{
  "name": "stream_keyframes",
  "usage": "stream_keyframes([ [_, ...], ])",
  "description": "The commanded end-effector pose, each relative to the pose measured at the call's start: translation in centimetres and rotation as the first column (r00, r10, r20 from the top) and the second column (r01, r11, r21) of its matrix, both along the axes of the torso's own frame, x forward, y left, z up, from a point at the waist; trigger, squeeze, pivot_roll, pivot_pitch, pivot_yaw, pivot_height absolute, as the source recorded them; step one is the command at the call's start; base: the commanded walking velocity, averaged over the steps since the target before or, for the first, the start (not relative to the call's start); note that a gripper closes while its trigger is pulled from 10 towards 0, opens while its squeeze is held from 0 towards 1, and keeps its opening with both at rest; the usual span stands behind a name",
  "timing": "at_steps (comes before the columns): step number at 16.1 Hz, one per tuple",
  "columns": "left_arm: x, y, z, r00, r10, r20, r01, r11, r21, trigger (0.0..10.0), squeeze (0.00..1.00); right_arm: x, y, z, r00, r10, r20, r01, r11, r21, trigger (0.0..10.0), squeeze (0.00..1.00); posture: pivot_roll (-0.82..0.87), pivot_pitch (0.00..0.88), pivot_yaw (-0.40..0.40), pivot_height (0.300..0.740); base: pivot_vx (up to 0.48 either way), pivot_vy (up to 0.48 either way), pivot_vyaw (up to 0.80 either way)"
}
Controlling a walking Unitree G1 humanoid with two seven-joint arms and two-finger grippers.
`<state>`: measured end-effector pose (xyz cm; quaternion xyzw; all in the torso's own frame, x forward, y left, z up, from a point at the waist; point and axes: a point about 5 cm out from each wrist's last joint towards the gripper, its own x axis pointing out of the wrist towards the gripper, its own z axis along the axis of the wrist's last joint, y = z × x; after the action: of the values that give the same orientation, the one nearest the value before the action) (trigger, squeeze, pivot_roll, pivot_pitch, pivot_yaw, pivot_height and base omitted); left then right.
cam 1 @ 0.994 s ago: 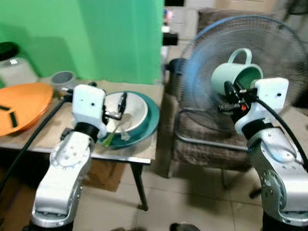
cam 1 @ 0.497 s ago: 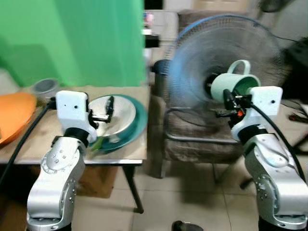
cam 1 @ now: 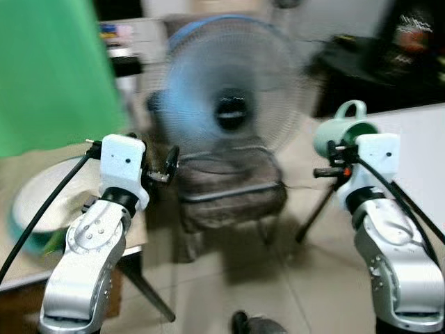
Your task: Setting the table
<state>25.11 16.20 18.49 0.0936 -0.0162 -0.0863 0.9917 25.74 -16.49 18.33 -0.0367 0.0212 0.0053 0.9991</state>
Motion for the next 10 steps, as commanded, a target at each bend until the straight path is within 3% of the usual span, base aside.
stream_keyframes([
  [1, -0.1, -0.2, 0.0, 1.0, -0.016, 0.009, 0.016, 1.0, 0.01, 10.0, 0.0, 0.2, 0.1, 0.8, 0.999, -0.002, 0.04, 0.002, 1.0, 0.008, 10.0, 0.0, -0.02, 0.0, 0.041, 0.74, 0.0, 0.0, -0.79],
  [2, -0.1, -0.2, 0.0, 1.0, -0.011, 0.009, 0.011, 1.0, 0.008, 10.0, 0.0, 0.3, 0.0, 0.7, 0.998, -0.035, 0.043, 0.036, 0.999, -0.019, 10.0, 0.0, -0.02, 0.0, 0.04, 0.74, 0.0, 0.0, -0.79],
  [6, 0.2, 0.3, -0.4, 1.0, 0.013, -0.008, -0.013, 1.0, -0.021, 10.0, 0.0, 0.1, 0.8, -0.4, 0.998, 0.043, -0.042, -0.043, 0.999, 0.004, 10.0, 0.0, -0.03, 0.0, 0.032, 0.74, 0.0, 0.0, -0.76],
  [10, 0.1, 0.1, -0.4, 1.0, 0.005, -0.007, -0.006, 0.999, -0.041, 10.0, 0.0, 0.2, 1.1, -0.4, 0.997, 0.074, -0.038, -0.074, 0.997, -0.012, 10.0, 0.0, -0.02, 0.0, 0.025, 0.74, 0.207, 0.0, 0.0],
])
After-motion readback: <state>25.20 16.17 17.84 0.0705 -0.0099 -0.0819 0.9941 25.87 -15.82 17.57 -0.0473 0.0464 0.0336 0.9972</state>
